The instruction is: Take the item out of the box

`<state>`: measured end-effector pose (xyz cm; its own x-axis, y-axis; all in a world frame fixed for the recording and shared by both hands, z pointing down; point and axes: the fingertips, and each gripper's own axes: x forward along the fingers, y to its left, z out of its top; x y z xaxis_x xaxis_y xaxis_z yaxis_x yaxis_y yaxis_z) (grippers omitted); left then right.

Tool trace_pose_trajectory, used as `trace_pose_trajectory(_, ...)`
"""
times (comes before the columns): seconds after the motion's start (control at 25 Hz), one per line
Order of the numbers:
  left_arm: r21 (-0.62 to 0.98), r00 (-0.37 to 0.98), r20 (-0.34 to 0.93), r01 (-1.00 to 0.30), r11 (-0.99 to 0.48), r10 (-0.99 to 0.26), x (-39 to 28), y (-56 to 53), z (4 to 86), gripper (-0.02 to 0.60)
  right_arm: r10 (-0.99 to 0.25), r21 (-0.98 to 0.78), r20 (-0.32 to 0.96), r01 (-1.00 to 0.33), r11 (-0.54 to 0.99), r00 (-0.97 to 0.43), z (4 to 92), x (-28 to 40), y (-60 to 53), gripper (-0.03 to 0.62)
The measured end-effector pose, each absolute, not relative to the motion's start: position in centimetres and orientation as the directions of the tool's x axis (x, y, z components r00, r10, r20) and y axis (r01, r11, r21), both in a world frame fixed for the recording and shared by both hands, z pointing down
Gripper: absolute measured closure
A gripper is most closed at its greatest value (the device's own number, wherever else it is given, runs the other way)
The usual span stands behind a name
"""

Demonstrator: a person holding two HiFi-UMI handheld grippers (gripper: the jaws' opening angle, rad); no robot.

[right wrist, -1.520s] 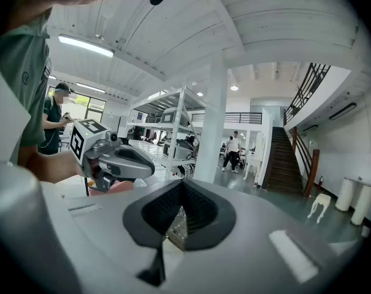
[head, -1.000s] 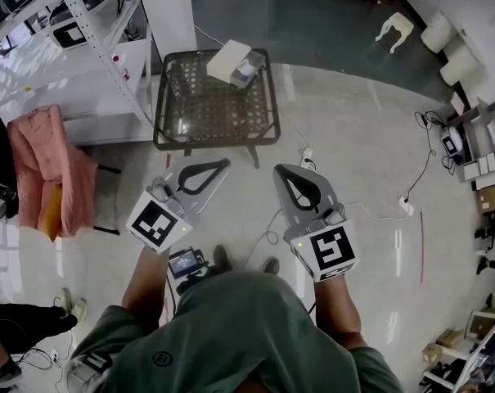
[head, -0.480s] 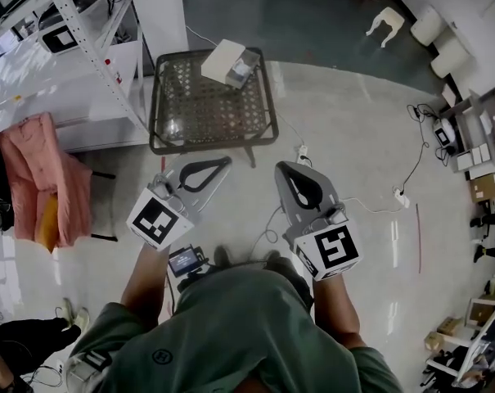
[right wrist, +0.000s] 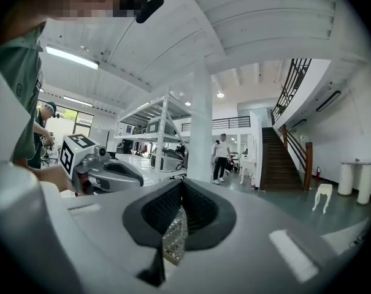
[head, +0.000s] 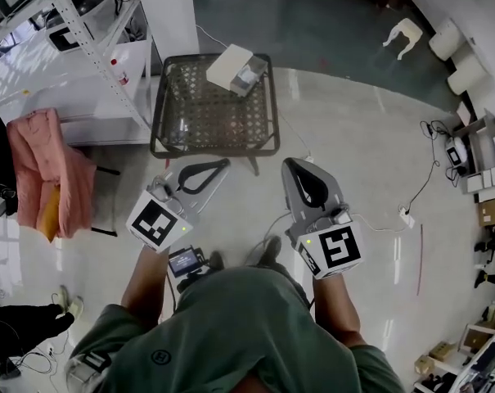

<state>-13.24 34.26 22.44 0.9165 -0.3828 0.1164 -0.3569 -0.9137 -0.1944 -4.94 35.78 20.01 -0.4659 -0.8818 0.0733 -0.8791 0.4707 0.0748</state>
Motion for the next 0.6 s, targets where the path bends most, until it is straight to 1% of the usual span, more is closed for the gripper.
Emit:
trace_pose_trajectory(0.36,-0.205,0.869,0.156,-0.436,-0.876,-0.469,-4.4,31.5,22.7,0.577,-0.818,0.049,0.073,-0.817,0.575,-0.571,20.7,3.3,31.6,0.589)
trace_pose_trajectory(0.6,-0.213,0.84,0.165,-0.482,-0.85,-0.517,-0.6,30.5,23.1,0.577,-0.774,0.041,0.065,-0.773,0.633,-0.63,21.1,6.8,30.4,0.589)
